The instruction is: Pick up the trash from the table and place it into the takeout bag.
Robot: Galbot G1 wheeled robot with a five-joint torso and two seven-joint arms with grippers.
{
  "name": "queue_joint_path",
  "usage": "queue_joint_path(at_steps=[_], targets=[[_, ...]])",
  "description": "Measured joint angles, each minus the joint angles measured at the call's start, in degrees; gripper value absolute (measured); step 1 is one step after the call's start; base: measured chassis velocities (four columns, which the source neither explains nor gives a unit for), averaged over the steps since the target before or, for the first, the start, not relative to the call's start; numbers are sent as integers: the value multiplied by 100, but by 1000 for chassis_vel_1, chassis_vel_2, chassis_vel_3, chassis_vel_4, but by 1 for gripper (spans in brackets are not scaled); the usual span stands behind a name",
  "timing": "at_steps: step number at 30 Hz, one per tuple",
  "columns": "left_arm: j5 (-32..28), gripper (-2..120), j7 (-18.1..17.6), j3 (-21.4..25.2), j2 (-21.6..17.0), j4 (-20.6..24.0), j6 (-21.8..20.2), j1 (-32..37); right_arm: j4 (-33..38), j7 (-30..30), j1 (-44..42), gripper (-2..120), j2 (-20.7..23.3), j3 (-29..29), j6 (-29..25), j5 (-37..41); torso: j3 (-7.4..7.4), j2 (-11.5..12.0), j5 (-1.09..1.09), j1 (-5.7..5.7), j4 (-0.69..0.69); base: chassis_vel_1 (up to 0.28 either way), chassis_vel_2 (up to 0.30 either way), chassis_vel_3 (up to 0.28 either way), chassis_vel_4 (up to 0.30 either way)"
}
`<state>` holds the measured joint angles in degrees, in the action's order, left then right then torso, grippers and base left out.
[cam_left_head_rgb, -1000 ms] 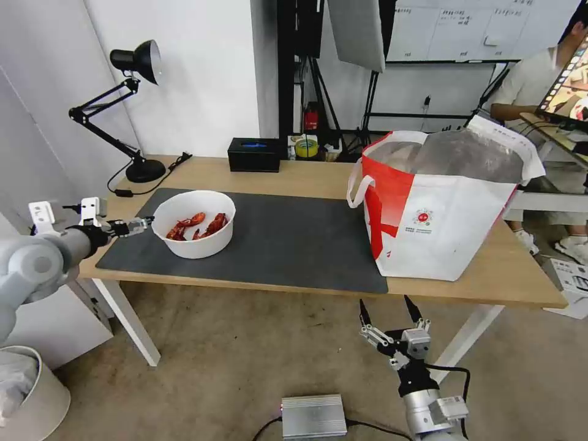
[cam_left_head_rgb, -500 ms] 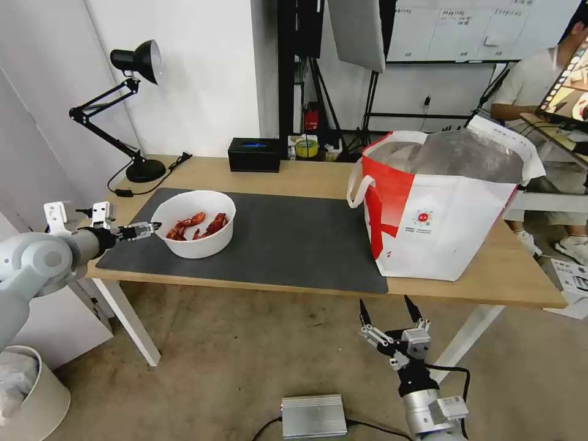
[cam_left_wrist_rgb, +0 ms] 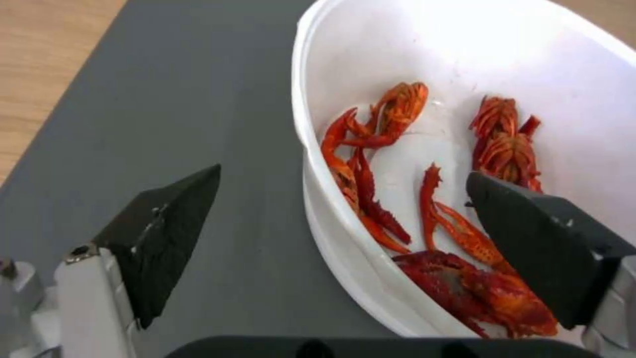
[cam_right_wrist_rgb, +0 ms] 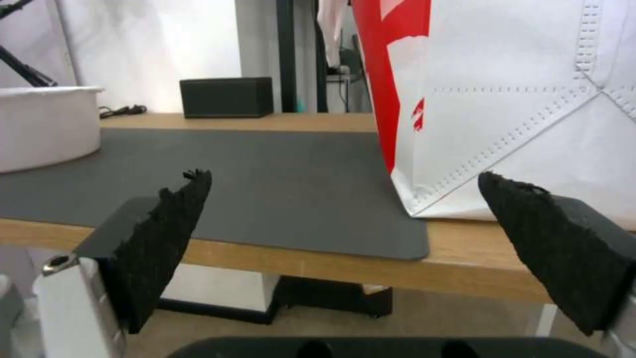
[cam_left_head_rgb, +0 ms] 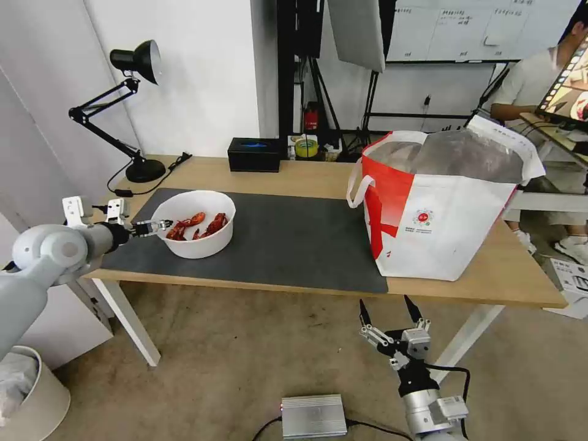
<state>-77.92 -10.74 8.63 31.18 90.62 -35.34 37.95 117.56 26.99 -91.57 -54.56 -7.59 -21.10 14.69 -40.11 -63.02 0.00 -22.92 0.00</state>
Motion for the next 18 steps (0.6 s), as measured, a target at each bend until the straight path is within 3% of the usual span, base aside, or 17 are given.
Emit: queue_joint_path(at_steps=[8,10,15,18], targets=[[10,73,-42,-199,0,-79,-94,-150,0,0,0,100,0,0,0,0,0,0,0,0,0,0,0,0,0],[11,61,-50,-228,-10,-72,-138,-160,0,0,0,100,0,0,0,0,0,0,0,0,0,0,0,0,0],[12,49,-57,-241,-19,-32,-146,-160,0,0,0,100,0,0,0,0,0,0,0,0,0,0,0,0,0],[13,31,-80,-257,-59,35,-147,-160,0,0,0,100,0,0,0,0,0,0,0,0,0,0,0,0,0]])
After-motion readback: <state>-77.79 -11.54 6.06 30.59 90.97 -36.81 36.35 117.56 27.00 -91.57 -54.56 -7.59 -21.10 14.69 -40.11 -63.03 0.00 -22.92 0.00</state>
